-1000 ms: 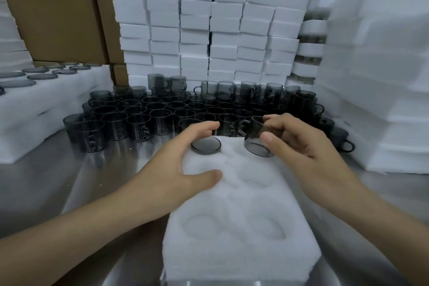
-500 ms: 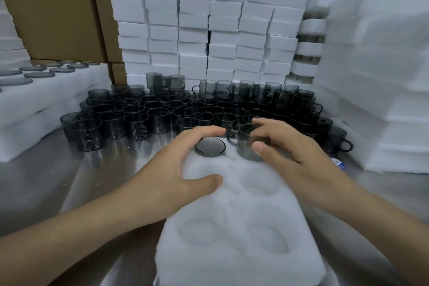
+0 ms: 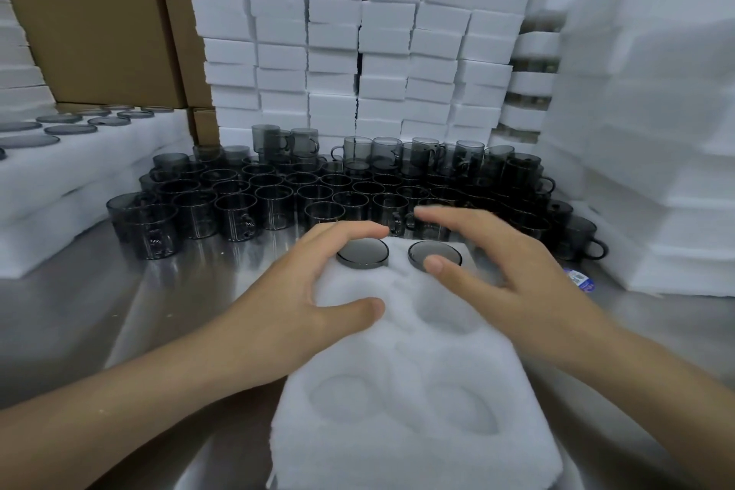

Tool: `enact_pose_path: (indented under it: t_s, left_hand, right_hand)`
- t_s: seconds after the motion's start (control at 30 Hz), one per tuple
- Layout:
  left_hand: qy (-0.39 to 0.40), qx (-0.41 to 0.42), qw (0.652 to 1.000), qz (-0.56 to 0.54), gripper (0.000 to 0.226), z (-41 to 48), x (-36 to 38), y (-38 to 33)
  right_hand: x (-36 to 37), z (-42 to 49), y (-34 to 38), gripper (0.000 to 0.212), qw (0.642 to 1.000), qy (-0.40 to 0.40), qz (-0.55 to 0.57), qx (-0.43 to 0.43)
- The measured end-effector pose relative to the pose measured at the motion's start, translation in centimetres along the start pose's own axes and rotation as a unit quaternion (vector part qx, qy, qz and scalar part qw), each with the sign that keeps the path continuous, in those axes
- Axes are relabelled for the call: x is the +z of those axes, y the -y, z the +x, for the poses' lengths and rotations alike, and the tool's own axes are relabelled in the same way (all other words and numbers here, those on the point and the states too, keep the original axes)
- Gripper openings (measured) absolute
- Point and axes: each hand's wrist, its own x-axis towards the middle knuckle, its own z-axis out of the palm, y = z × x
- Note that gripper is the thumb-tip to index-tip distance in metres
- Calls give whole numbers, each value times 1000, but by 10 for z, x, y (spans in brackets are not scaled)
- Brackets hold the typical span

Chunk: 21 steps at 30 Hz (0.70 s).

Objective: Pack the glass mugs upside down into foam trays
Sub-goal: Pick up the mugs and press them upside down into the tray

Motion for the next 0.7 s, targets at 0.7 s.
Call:
enact_pose_path:
  t_s: [0.7]
  left_hand:
    - [-196,-35,854,481,41,35,-109,92]
  right_hand:
    - [2,2,-5,46,990,142,-6,-6]
